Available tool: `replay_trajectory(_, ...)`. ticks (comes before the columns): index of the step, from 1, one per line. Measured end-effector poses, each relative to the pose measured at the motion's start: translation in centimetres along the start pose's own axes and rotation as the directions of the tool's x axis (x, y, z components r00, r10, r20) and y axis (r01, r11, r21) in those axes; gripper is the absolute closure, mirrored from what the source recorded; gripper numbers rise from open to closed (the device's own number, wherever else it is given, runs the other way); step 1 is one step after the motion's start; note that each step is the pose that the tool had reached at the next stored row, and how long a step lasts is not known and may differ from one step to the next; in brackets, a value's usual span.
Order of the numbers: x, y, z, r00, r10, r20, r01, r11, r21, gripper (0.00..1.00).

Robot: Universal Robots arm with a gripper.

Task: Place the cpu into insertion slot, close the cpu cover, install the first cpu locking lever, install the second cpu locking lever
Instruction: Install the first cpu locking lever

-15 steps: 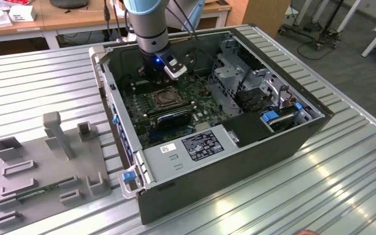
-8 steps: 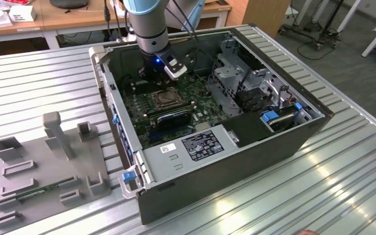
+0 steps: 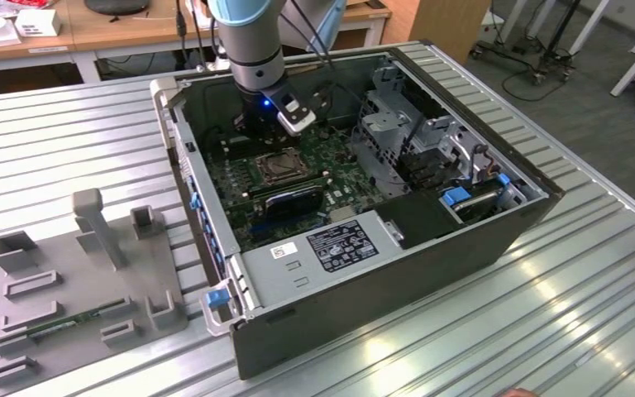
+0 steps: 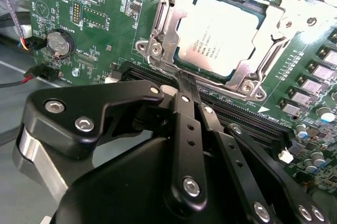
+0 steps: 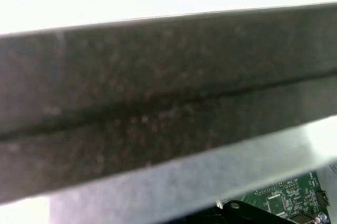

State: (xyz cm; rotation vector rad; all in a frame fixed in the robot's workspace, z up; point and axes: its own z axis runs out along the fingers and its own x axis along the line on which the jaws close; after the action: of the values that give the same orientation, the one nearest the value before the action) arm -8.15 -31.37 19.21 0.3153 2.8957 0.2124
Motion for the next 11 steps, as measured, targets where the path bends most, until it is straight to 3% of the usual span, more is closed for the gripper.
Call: replay_trajectory(11, 0.03, 0.00, 0.15, 1.0000, -0.001, 0.0007, 0.001, 1.0000, -0.0005, 0.89)
